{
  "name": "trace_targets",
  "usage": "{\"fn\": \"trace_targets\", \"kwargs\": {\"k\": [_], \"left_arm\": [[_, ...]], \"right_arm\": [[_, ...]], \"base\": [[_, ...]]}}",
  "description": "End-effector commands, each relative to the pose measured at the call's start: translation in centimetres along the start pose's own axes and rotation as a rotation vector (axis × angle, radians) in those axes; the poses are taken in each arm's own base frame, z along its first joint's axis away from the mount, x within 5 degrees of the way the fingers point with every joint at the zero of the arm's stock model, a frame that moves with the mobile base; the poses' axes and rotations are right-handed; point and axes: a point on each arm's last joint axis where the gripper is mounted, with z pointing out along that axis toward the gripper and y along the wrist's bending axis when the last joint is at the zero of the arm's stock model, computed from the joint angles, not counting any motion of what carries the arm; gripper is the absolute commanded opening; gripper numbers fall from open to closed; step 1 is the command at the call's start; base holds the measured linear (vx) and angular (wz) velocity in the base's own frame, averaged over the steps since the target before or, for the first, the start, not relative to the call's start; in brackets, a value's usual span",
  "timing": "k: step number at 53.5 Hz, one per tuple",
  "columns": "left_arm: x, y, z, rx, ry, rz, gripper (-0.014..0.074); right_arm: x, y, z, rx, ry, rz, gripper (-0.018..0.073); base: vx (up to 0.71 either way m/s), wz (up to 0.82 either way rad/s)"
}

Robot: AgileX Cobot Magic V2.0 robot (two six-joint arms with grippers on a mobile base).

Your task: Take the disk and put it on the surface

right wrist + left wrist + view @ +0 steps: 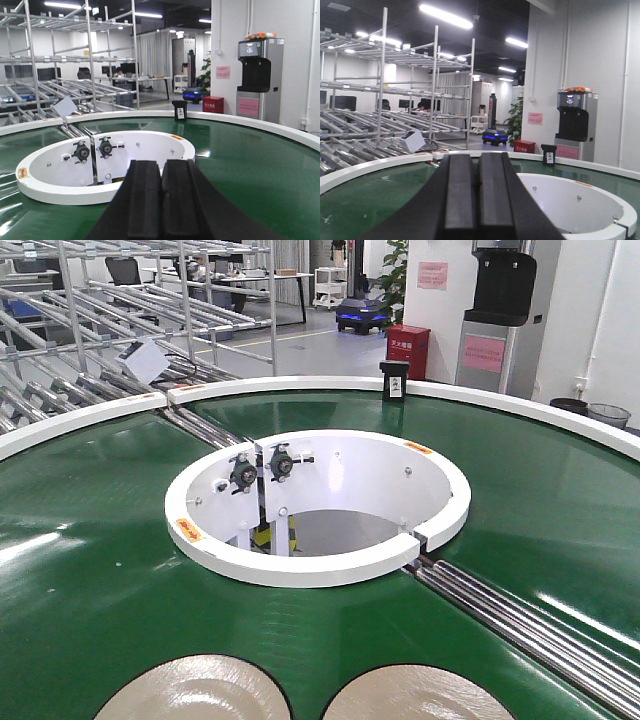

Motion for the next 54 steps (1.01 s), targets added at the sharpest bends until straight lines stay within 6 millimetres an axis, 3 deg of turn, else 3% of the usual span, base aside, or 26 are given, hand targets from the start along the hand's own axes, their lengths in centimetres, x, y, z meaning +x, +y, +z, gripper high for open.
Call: {"fn": "trace_targets", "kwargs": {"k": [1,8,15,25,31,46,54], "left_arm": [[-3.2,-0.3,1.5,-0.004,0.029,-0.009,-0.0008],[-3.9,-0.4,4.7,-0.014,0.124,-0.007,-0.0008],[-1.0,-0.2,8.2,-0.039,0.338,-0.002,-0.0004],[3.0,0.1,11.9,-0.062,0.565,0.003,0.0046],[4.8,0.2,13.7,-0.063,0.622,0.004,0.0155],[10.5,0.6,16.8,-0.083,0.843,0.003,0.0555],[12.7,0.7,17.7,-0.128,0.917,-0.09,0.0608]], "right_arm": [[-2.6,0.0,2.0,0.004,-0.02,-0.027,-0.0008],[-2.4,0.0,5.5,0.0,0.093,-0.029,-0.0005],[-0.3,0.1,8.6,-0.003,0.241,-0.027,0.0001],[2.3,0.1,11.2,-0.005,0.384,-0.017,0.0058],[3.2,0.2,11.9,-0.004,0.433,-0.005,0.0134],[4.3,0.2,12.8,-0.005,0.489,-0.004,0.0412],[4.7,0.2,13.0,-0.005,0.507,-0.004,0.0505]], "base": [[0.0,0.0],[0.0,0.0],[0.0,0.0],[0.0,0.0],[0.0,0.0],[0.0,0.0],[0.0,0.0]]}}
